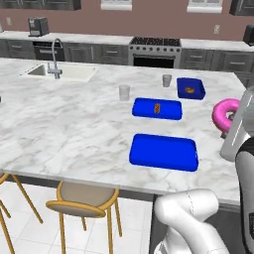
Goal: Take the donut and cupcake from the fridge and place them on the empty tray on the dining counter.
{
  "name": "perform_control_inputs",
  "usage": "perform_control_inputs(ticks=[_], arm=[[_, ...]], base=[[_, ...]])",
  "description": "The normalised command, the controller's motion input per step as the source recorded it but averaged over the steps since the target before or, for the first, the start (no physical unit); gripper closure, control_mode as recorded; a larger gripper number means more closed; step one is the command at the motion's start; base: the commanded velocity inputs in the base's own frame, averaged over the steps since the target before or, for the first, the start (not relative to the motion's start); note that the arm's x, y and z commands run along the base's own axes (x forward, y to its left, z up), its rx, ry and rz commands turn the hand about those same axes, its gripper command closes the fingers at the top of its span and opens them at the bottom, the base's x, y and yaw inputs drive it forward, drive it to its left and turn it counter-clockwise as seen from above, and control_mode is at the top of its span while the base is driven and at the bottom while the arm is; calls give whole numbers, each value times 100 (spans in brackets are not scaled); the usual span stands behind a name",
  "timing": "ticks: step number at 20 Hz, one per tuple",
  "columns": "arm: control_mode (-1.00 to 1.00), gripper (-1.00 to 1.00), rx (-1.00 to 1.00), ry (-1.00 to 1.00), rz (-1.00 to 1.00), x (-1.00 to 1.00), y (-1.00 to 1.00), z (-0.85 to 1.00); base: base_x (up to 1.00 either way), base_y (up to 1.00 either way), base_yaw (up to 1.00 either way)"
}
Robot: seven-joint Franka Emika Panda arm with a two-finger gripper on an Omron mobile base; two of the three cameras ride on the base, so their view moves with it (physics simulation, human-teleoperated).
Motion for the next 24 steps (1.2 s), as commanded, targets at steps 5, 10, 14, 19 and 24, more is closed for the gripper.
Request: perform_control_inputs(ticks=[5, 10, 14, 19, 24], arm=[[-100, 100, 2, 38, -2, 80, 0, -28], [-100, 100, 16, 36, -4, 52, 0, -50], [-100, 100, 14, 20, -3, 38, 0, -47], [-100, 100, 3, 3, -13, 41, 4, -25], [-100, 100, -2, 0, -30, 38, 0, -39]], base=[[0, 0, 0], [0, 0, 0], [0, 0, 0], [0, 0, 0], [0, 0, 0]])
